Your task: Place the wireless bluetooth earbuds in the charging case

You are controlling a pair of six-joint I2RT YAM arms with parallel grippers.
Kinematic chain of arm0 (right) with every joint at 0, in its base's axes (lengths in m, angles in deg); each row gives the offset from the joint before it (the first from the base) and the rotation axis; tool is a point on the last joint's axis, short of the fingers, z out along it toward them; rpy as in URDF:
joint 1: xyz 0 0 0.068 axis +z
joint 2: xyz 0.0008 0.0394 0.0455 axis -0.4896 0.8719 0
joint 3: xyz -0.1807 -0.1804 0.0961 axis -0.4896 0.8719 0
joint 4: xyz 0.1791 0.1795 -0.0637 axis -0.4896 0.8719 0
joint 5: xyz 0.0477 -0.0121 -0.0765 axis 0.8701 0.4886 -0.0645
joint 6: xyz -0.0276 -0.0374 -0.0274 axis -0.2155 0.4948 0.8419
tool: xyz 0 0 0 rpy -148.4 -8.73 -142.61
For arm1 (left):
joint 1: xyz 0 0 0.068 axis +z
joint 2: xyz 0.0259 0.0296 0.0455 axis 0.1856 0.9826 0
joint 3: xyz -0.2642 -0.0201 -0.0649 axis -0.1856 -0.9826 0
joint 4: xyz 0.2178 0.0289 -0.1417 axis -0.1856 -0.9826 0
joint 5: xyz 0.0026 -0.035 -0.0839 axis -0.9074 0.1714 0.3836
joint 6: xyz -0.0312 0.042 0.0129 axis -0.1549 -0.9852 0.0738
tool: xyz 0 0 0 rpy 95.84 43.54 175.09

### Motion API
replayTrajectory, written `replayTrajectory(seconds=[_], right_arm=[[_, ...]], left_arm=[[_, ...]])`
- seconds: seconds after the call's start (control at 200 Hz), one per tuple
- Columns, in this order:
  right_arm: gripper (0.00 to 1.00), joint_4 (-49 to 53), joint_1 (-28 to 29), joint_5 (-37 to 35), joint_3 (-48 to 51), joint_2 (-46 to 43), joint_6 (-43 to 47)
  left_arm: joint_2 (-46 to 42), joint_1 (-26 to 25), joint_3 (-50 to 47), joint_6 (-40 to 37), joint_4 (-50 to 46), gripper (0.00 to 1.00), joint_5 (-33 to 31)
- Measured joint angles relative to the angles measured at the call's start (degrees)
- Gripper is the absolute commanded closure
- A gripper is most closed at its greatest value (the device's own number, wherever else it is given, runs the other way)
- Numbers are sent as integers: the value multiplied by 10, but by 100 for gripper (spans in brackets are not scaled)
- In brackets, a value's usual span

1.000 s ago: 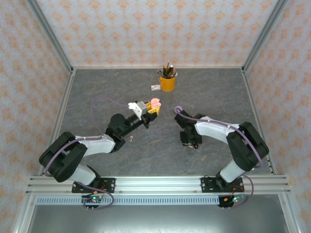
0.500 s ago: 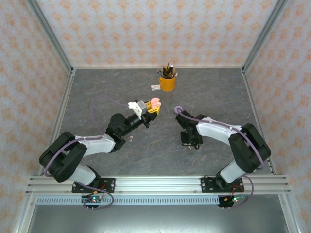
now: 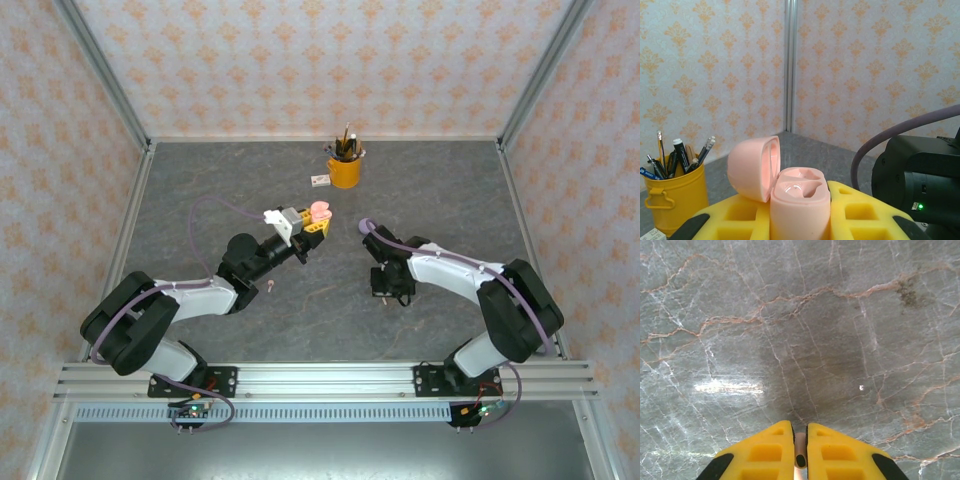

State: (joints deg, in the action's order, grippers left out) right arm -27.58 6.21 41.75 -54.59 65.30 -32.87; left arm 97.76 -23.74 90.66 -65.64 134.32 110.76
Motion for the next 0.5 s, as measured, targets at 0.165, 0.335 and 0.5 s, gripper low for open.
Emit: replayTrajectory(seconds=[0.165, 0.335, 0.5], right_arm=[[83, -7, 0, 0, 0, 12, -4], [70, -12, 0, 1, 2, 15, -11], [68, -15, 0, 2, 11, 15, -12]], left_arm=[[0, 0, 1, 0, 0, 100, 0], [0, 0, 3, 0, 0, 100, 0], [0, 0, 4, 0, 0, 100, 0]])
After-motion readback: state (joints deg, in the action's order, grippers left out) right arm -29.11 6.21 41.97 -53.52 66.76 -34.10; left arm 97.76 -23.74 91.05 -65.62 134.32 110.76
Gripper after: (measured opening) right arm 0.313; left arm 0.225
